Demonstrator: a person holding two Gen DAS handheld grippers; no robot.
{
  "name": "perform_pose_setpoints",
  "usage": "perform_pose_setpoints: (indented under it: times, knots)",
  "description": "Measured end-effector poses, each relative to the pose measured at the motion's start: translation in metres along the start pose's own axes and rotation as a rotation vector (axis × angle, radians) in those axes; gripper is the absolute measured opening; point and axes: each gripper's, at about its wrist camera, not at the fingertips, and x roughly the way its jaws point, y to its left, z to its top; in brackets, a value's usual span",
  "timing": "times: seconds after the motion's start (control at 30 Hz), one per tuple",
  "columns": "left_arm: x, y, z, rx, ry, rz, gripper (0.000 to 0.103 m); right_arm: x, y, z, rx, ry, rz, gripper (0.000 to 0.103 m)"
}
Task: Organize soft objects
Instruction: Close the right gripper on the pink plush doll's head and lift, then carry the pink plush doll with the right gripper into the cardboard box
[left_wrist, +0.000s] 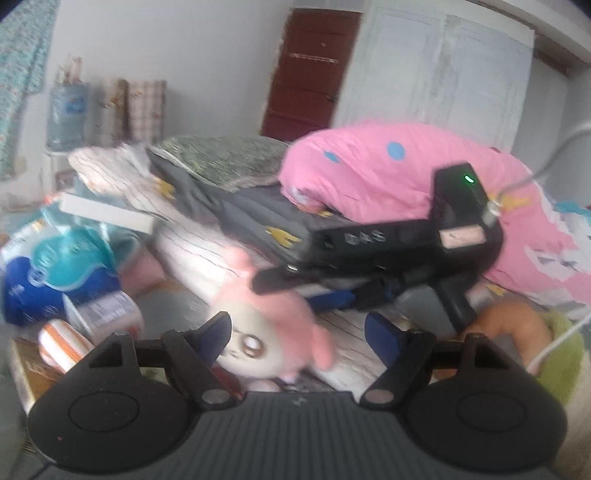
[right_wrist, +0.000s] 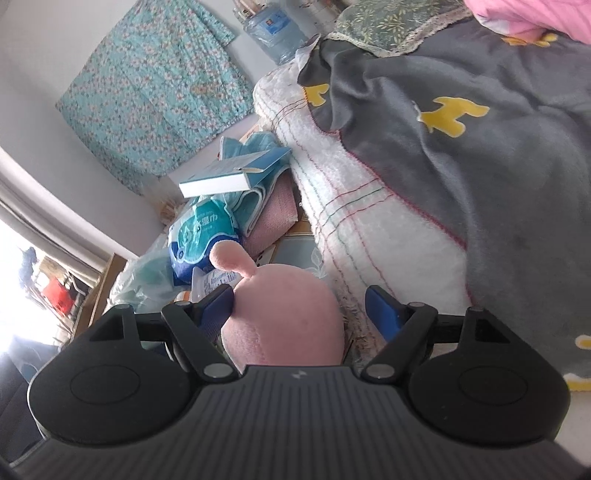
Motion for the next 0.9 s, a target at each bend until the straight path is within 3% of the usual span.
perform_pose_setpoints:
  times: [0.17,0.37,0.5,0.63,0.73,0.9]
  knots:
    - [0.03,0.005,0.003,-0.004,0.101,0.112,0.08,-0.004,-0.009,-0.001,0.027,-0.016,0.014,0.077]
    - [0.053,0.016,0.001,-0.062,0.175,0.062,0.079,-0.008,-0.007,-0.002,0.0,-0.032,0.028,0.078]
    - [0.059,0.011,0.0,-0.037,0.175,0.067,0.078,-0.008,0.002,-0.001,-0.055,-0.041,0.031,0.078]
    - [0.064,0.005,0.0,-0.031,0.177,0.07,0.076,0.001,0.007,-0.004,-0.099,-0.033,-0.022,0.078]
    - [0.064,0.002,0.001,-0.027,0.172,0.078,0.074,0.003,0.006,-0.007,-0.088,-0.039,-0.008,0.068]
    - [0.051,-0.003,0.004,-0.026,0.143,0.077,0.074,-0.009,0.019,-0.01,-0.107,-0.072,-0.017,0.066]
